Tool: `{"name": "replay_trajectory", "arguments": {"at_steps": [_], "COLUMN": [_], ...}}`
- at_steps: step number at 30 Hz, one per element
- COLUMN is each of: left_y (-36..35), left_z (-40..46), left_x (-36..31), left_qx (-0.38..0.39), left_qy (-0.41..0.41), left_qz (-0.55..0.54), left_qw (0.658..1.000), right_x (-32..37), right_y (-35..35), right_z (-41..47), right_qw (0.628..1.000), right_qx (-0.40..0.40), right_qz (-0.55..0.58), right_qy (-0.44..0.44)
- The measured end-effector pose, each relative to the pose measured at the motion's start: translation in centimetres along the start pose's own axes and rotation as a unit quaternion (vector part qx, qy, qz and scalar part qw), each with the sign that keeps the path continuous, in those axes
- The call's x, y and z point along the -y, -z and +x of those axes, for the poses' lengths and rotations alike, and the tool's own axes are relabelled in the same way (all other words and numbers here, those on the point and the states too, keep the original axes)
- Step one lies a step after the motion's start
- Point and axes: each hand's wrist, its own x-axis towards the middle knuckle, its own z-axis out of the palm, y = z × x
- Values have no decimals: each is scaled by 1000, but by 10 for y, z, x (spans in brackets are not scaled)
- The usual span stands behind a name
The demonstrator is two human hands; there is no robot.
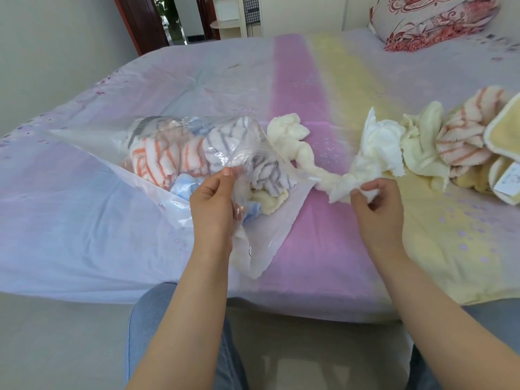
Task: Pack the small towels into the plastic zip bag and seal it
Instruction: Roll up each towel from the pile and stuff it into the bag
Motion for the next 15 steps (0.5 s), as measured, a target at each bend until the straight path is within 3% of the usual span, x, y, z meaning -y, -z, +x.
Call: {"name": "replay_trajectory", "arguments": {"at_steps": [4,7,9,12,13,15], "left_y": [0,2,6,13,14,14], "left_z": [-5,-11,-13,-17,-19,-21], "left_x": [-7,-14,-20,-28,-28,-27], "left_qx": [9,24,34,55,56,49], "left_qy": [-12,-16,-17,-38,-46,-60], "left_qz": [1,6,13,50,61,73], "left_qw": [1000,1000,999,996,996,994], "right_x": [46,61,62,61,62,65], "right_y": [-8,-34,-59,-102,-116,-135], "right_z": [-52,-68,-70,-69,-68,-65], "right_qw": [988,966,964,941,927,919], "right_qx": [8,109,196,337,367,381], "right_qz": [79,92,56,5,34,49], "right_qy": [135,215,173,-15,-67,-87]}}
